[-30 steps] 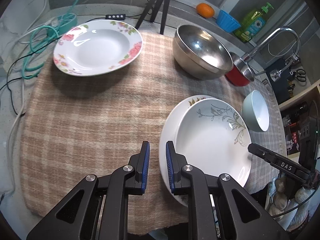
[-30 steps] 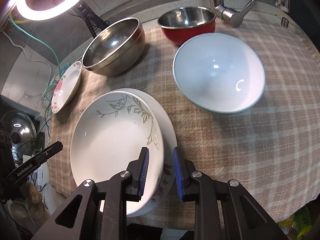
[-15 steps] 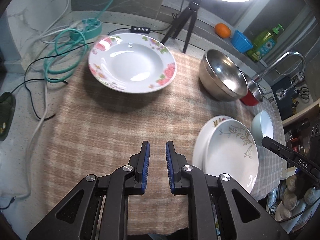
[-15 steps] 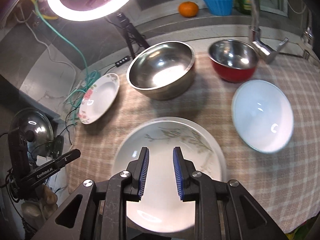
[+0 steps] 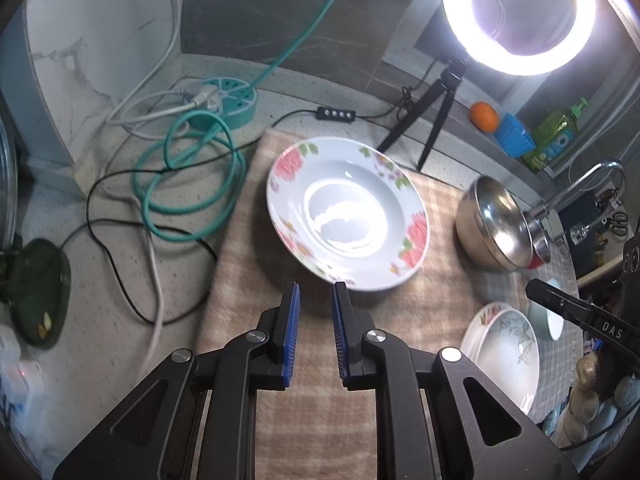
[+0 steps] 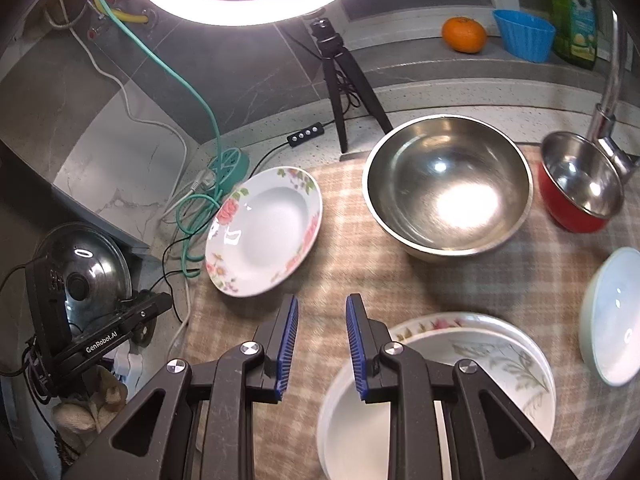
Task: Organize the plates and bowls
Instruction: 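Move both grippers to the rim of the pink-rose plate beside the cables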
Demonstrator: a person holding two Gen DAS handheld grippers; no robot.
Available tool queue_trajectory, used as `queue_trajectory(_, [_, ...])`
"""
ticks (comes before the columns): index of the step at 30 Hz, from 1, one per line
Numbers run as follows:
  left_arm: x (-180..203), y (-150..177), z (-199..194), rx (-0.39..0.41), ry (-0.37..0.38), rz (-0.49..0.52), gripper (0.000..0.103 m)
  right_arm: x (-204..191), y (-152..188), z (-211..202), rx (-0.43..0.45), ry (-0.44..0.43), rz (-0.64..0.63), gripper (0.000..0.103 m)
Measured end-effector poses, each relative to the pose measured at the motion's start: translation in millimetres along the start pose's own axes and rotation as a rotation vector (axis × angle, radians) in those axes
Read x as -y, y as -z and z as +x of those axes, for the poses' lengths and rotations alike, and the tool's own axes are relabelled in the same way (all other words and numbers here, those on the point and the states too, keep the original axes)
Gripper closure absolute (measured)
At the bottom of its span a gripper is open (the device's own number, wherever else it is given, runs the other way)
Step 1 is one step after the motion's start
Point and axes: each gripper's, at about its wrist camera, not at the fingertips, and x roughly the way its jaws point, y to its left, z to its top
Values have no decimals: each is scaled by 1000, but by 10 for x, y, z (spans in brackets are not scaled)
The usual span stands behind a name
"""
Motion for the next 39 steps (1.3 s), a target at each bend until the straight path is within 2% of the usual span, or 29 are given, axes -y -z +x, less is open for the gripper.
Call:
queue_trajectory(7, [-165,-357,169,14,10,14,88,-183,-161,341,-33,20,-17,79])
queue_trajectory(9, [-198,-434,244,10,14,25,88,-194,-204,421,-38,26,-11,76])
queue_trajectory(15, [-301,-632,492,-5,12,47,88,-181,-335,656,-59,54,1,75])
queue_trajectory(18, [-342,-718,611,-17,20,45,71,-188,-397,765,-71,72,-6,75])
queue_trajectory(19, [-349,-745,652,-19,17,50,70,-190,-422,809,-76,79,-10,75])
queue_trajectory(27, [-383,-887,924,-55,11,62,70,-173,-550,1076,-111,124,-22,75])
queue_trajectory(36, [-395,-935,998,-68,18,48,70,-179,-598,1245,-143,126,-35,76])
queue_trajectory(39, [-391,-948,1021,-73,18,51,79,-185,-619,1279,-145,125,-40,76])
